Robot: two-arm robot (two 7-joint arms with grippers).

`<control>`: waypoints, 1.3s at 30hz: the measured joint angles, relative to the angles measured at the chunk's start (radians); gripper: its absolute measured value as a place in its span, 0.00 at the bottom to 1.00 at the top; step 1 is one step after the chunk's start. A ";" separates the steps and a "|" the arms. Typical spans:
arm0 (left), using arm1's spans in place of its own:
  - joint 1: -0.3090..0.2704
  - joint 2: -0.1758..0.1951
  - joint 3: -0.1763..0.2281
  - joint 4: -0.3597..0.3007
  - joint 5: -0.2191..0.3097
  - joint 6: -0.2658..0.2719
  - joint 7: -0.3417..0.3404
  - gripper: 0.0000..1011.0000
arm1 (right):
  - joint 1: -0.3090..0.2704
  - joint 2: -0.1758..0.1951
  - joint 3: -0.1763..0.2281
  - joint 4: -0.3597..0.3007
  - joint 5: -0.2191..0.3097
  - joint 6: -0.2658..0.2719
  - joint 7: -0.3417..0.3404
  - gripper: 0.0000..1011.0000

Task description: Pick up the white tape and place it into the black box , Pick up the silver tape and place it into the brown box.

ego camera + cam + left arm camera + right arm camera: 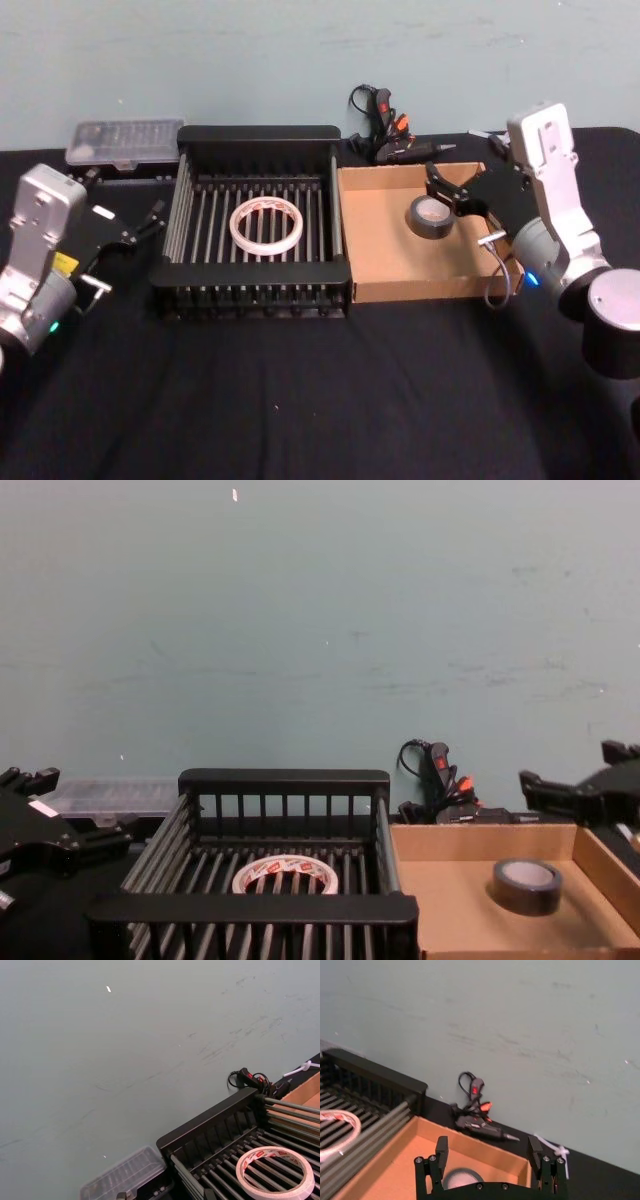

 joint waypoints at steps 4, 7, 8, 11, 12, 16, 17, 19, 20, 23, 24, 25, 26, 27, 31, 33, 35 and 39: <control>0.000 0.000 0.000 0.000 0.000 0.000 0.000 0.99 | -0.012 -0.005 0.011 0.024 -0.026 -0.017 -0.020 0.99; 0.000 0.000 0.000 0.000 0.000 0.000 0.000 0.99 | -0.016 -0.009 0.016 0.039 -0.040 -0.025 -0.026 0.99; 0.000 0.000 0.000 0.000 0.000 0.000 0.000 0.99 | -0.017 -0.010 0.017 0.043 -0.043 -0.027 -0.027 0.99; 0.000 0.000 0.000 0.000 0.000 0.000 0.000 0.99 | -0.019 -0.016 0.022 0.059 -0.052 -0.028 -0.028 0.99; 0.000 0.000 0.000 0.000 0.000 0.000 0.000 0.99 | -0.019 -0.018 0.023 0.063 -0.054 -0.028 -0.028 0.99; 0.000 0.000 0.000 0.000 0.000 0.000 0.000 0.99 | -0.020 -0.027 0.031 0.086 -0.064 -0.027 -0.025 0.99; 0.000 0.000 0.000 0.000 0.000 0.000 0.000 0.99 | -0.020 -0.027 0.031 0.086 -0.064 -0.027 -0.025 0.99; 0.000 0.000 0.000 0.000 0.000 0.000 0.000 0.99 | -0.018 -0.033 0.036 0.099 -0.069 -0.025 -0.020 0.99; 0.000 0.000 0.000 0.000 0.000 0.000 0.000 0.99 | -0.018 -0.035 0.038 0.101 -0.070 -0.024 -0.019 0.99; 0.000 0.000 0.000 0.000 0.000 0.000 0.000 0.99 | -0.017 -0.040 0.040 0.106 -0.075 -0.021 -0.016 0.99; 0.000 0.000 0.000 0.000 0.000 0.000 0.000 0.99 | -0.016 -0.043 0.042 0.110 -0.078 -0.019 -0.013 0.99; 0.000 0.000 0.000 0.000 0.000 0.000 0.000 0.99 | -0.016 -0.044 0.042 0.111 -0.078 -0.019 -0.013 0.99; 0.000 0.000 0.000 0.000 0.000 0.000 0.000 0.99 | -0.016 -0.044 0.042 0.111 -0.078 -0.019 -0.013 0.99; 0.000 0.000 0.000 0.000 0.000 0.000 0.000 0.99 | -0.015 -0.043 0.042 0.111 -0.078 -0.019 -0.013 0.99; 0.000 0.000 0.000 0.000 0.000 0.000 0.000 0.99 | -0.015 -0.042 0.041 0.110 -0.078 -0.018 -0.013 0.99; 0.000 0.000 0.000 0.000 0.000 0.000 0.000 0.99 | -0.015 -0.042 0.041 0.110 -0.078 -0.018 -0.013 0.99; 0.000 0.000 0.000 0.000 0.000 0.000 0.000 0.99 | -0.015 -0.042 0.041 0.109 -0.078 -0.018 -0.013 0.99; 0.000 0.000 0.000 0.000 0.000 0.000 0.000 0.99 | -0.015 -0.041 0.040 0.108 -0.077 -0.018 -0.013 0.99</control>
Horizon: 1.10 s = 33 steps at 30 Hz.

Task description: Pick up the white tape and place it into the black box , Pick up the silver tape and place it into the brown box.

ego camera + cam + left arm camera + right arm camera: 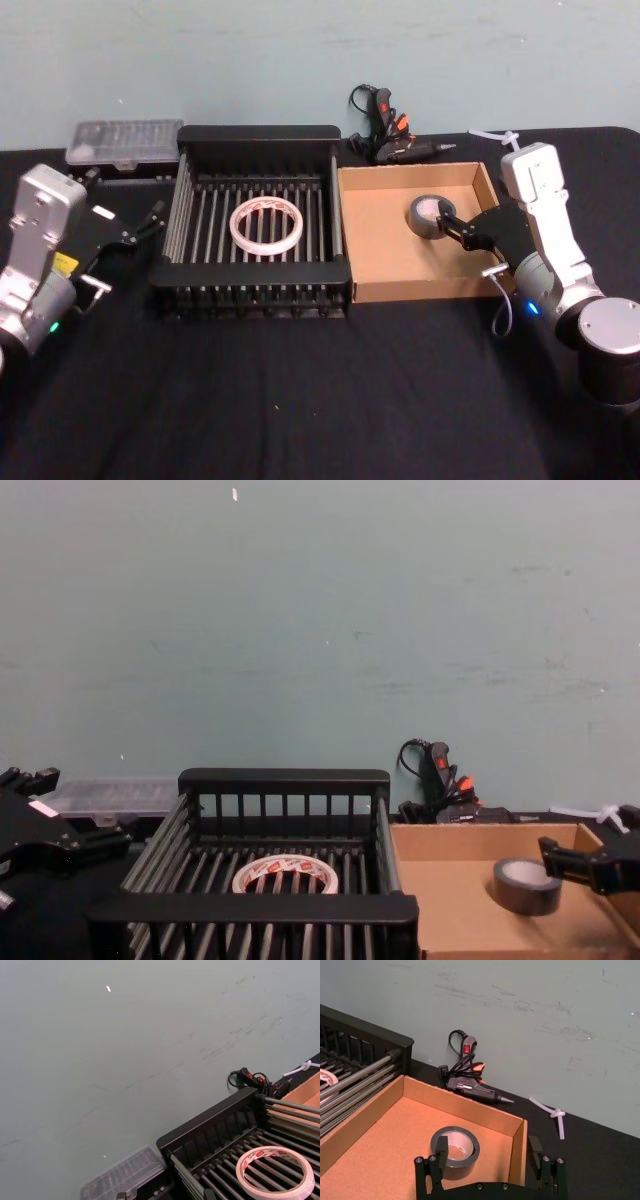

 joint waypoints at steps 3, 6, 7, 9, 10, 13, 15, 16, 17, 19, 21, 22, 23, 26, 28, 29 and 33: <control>0.000 0.000 0.000 0.000 0.000 0.000 0.000 0.99 | 0.000 0.000 0.000 0.000 0.000 0.000 0.000 0.99; 0.000 0.000 0.000 0.000 0.000 0.000 0.000 0.99 | 0.000 0.001 -0.001 -0.001 0.001 0.000 0.000 0.99; 0.000 0.000 0.000 0.000 0.000 0.000 0.000 0.99 | 0.000 0.001 -0.001 -0.001 0.001 0.000 0.000 0.99; 0.000 0.000 0.000 0.000 0.000 0.000 0.000 0.99 | 0.000 0.001 -0.001 -0.001 0.001 0.000 0.000 0.99; 0.000 0.000 0.000 0.000 0.000 0.000 0.000 0.99 | 0.000 0.001 -0.001 -0.001 0.002 0.000 0.000 0.99; 0.000 0.000 0.000 0.000 0.000 0.000 0.000 0.99 | 0.000 0.001 -0.001 -0.001 0.002 0.000 -0.001 0.99; 0.000 0.000 0.000 0.000 0.000 0.000 0.000 0.99 | 0.000 0.001 -0.001 -0.002 0.002 0.000 -0.001 0.99; 0.000 0.000 0.000 0.000 0.000 0.000 0.000 0.99 | 0.000 0.001 -0.001 -0.002 0.002 0.000 -0.001 0.99; 0.000 0.000 0.000 0.000 0.000 0.000 0.000 0.99 | 0.000 0.001 -0.001 -0.002 0.002 0.000 -0.001 0.99; 0.000 0.000 0.000 0.000 0.000 0.000 0.000 0.99 | 0.000 0.001 -0.001 -0.002 0.003 0.000 -0.001 0.99; 0.000 0.000 0.000 0.000 0.000 0.000 0.000 0.99 | 0.000 0.002 -0.001 -0.002 0.003 0.000 -0.001 0.99; 0.000 0.000 0.000 0.000 0.000 0.000 0.000 0.99 | 0.000 0.002 -0.001 -0.002 0.003 0.000 -0.001 0.99; 0.000 0.000 0.000 0.000 0.000 0.000 0.000 0.99 | 0.000 0.001 -0.001 -0.002 0.003 0.000 -0.001 0.99; 0.000 0.000 0.000 0.000 0.000 0.000 0.000 0.99 | 0.000 0.001 -0.001 -0.002 0.003 0.000 -0.001 0.99; 0.000 0.000 0.000 0.000 0.000 0.000 0.000 0.99 | 0.000 0.001 -0.001 -0.002 0.003 0.000 -0.001 0.99; 0.000 0.000 0.000 0.000 0.000 0.000 0.000 0.99 | 0.000 0.001 -0.001 -0.002 0.003 0.000 -0.001 0.99; 0.000 0.000 0.000 0.000 0.000 0.000 0.000 0.99 | 0.000 0.001 -0.001 -0.002 0.003 0.000 -0.001 0.99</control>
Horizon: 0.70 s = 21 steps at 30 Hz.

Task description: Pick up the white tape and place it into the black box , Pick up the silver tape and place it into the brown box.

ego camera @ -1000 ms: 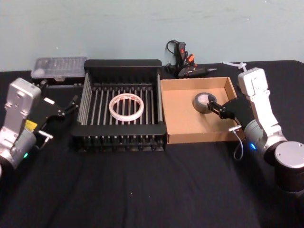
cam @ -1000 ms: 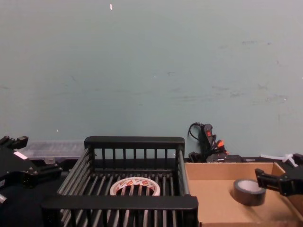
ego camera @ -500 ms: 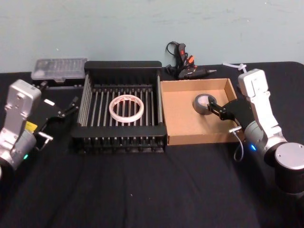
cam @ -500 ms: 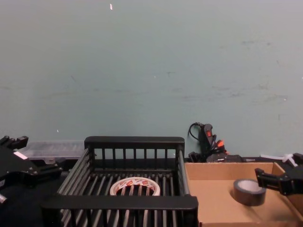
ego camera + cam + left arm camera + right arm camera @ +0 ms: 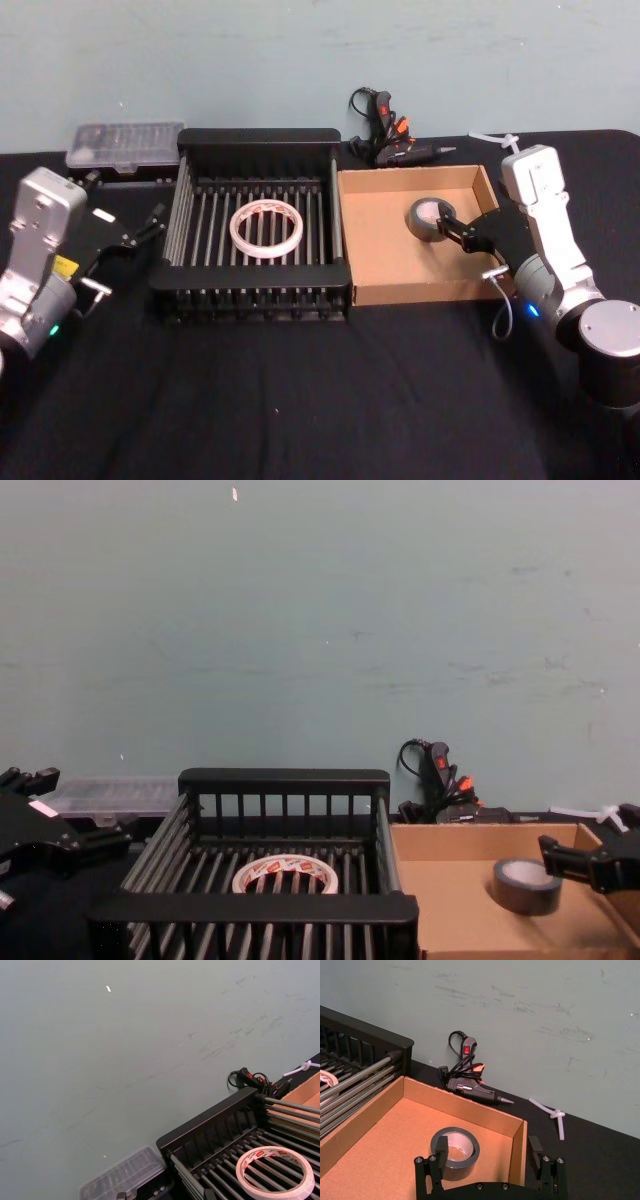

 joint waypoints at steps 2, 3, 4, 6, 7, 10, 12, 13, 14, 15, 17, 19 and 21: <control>0.000 0.000 0.000 0.000 0.000 0.000 0.000 0.99 | 0.000 0.000 0.000 0.000 0.000 0.000 0.000 0.99; 0.000 0.000 0.000 0.000 0.000 0.000 0.000 0.99 | 0.000 0.000 0.000 0.000 0.000 0.000 0.000 0.99; 0.000 0.000 0.000 0.000 0.000 0.000 0.000 0.99 | 0.000 0.000 0.000 0.000 0.000 0.000 0.000 0.99; 0.000 0.000 0.000 0.000 0.000 0.000 0.000 0.99 | 0.000 0.000 0.000 0.000 0.000 0.000 0.000 0.99; 0.000 0.000 0.000 0.000 0.000 0.000 0.000 0.99 | 0.000 0.000 0.000 0.000 0.000 0.000 0.000 0.99; 0.000 0.000 0.000 0.000 0.000 0.000 0.000 0.99 | 0.000 0.000 0.000 0.000 0.000 0.000 0.000 0.99; 0.000 0.000 0.000 0.000 0.000 0.000 0.000 0.99 | 0.000 0.000 0.000 0.000 0.000 0.000 0.000 0.99; 0.000 0.000 0.000 0.000 0.000 0.000 0.000 0.99 | 0.000 0.000 0.000 0.000 0.000 0.000 0.000 0.99; 0.000 0.000 0.000 0.000 0.000 0.000 0.000 0.99 | 0.000 0.000 0.000 0.000 0.000 0.000 0.000 0.99; 0.000 0.000 0.000 0.000 0.000 0.000 0.000 0.99 | 0.000 0.000 0.000 0.000 0.000 0.000 0.000 0.99; 0.000 0.000 0.000 0.000 0.000 0.000 0.000 0.99 | 0.000 0.000 0.000 0.000 0.000 0.000 0.000 0.99; 0.000 0.000 0.000 0.000 0.000 0.000 0.000 0.99 | 0.000 0.000 0.000 0.000 0.000 0.000 0.000 0.99; 0.000 0.000 0.000 0.000 0.000 0.000 0.000 0.99 | 0.000 0.000 0.000 0.000 0.000 0.000 0.000 0.99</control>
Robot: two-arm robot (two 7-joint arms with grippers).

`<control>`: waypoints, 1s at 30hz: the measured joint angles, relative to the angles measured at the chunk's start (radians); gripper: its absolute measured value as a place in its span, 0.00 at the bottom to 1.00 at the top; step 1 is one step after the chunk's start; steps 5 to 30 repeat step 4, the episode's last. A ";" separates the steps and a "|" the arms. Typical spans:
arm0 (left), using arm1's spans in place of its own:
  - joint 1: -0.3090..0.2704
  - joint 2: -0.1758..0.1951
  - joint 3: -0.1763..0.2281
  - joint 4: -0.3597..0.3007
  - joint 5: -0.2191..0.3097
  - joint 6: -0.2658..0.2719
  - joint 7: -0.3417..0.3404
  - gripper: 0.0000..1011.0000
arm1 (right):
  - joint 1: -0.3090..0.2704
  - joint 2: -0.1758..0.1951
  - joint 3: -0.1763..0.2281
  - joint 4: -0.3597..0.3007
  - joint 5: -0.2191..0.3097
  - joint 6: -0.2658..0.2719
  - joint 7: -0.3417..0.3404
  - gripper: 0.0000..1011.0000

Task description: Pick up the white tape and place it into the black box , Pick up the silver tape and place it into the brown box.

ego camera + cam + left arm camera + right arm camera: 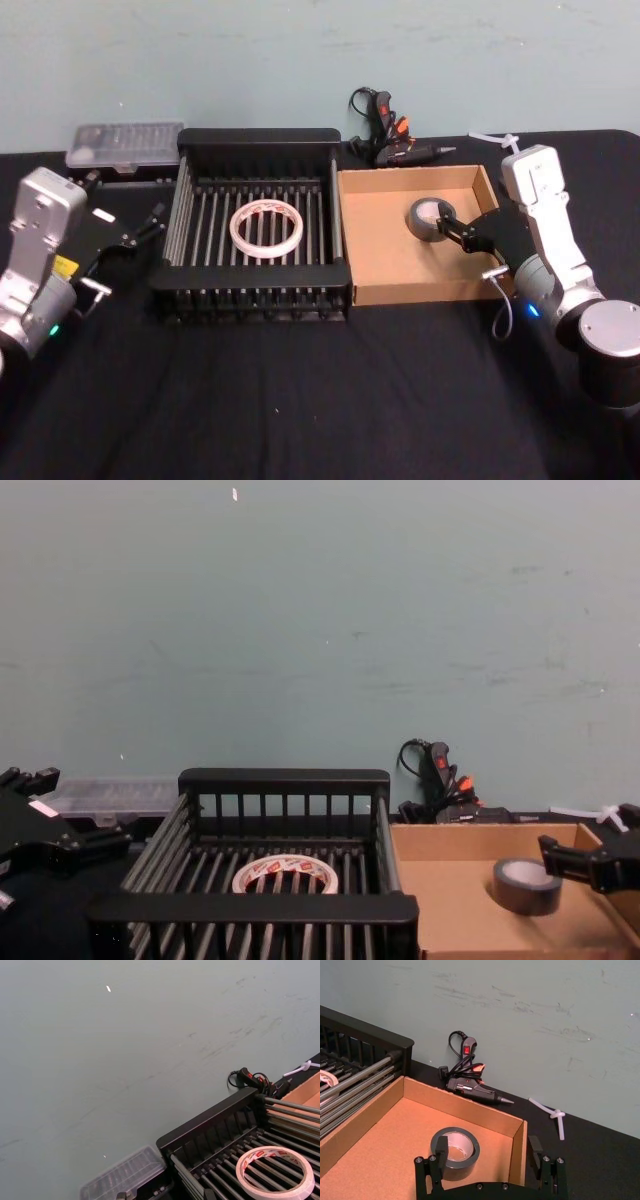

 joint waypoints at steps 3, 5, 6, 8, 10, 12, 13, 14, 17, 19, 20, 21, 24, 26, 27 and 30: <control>0.000 0.000 0.000 0.000 0.000 0.000 0.000 0.99 | 0.000 0.000 0.000 0.000 0.000 0.000 0.000 0.99; 0.000 0.000 0.000 0.000 0.000 0.000 0.000 0.99 | 0.000 0.000 0.000 0.000 0.000 0.000 0.000 0.99; 0.000 0.000 0.000 0.000 0.000 0.000 0.000 0.99 | 0.000 0.000 0.000 0.000 0.000 0.000 0.000 0.99; 0.000 0.000 0.000 0.000 0.000 0.000 0.000 0.99 | 0.000 0.000 0.000 0.000 0.000 0.000 0.000 0.99; 0.000 0.000 0.000 0.000 0.000 0.000 0.000 0.99 | 0.000 0.000 0.000 0.000 0.000 0.000 0.000 0.99; 0.000 0.000 0.000 0.000 0.000 0.000 0.000 0.99 | 0.000 0.000 0.000 0.000 0.000 0.000 0.000 0.99; 0.000 0.000 0.000 0.000 0.000 0.000 0.000 0.99 | 0.000 0.000 0.000 0.000 0.000 0.000 0.000 0.99; 0.000 0.000 0.000 0.000 0.000 0.000 0.000 0.99 | 0.000 0.000 0.000 0.000 0.000 0.000 0.000 0.99; 0.000 0.000 0.000 0.000 0.000 0.000 0.000 0.99 | 0.000 0.000 0.000 0.000 0.000 0.000 0.000 0.99; 0.000 0.000 0.000 0.000 0.000 0.000 0.000 0.99 | 0.000 0.000 0.000 0.000 0.000 0.000 0.000 0.99; 0.000 0.000 0.000 0.000 0.000 0.000 0.000 0.99 | 0.000 0.000 0.000 0.000 0.000 0.000 0.000 0.99; 0.000 0.000 0.000 0.000 0.000 0.000 0.000 0.99 | 0.000 0.000 0.000 0.000 0.000 0.000 0.000 0.99; 0.000 0.000 0.000 0.000 0.000 0.000 0.000 0.99 | 0.000 0.000 0.000 0.000 0.000 0.000 0.000 0.99; 0.000 0.000 0.000 0.000 0.000 0.000 0.000 0.99 | 0.000 0.000 0.000 0.000 0.000 0.000 0.000 0.99; 0.000 0.000 0.000 0.000 0.000 0.000 0.000 0.99 | 0.000 0.000 0.000 0.000 0.000 0.000 0.000 0.99; 0.000 0.000 0.000 0.000 0.000 0.000 0.000 0.99 | 0.000 0.000 0.000 0.000 0.000 0.000 0.000 0.99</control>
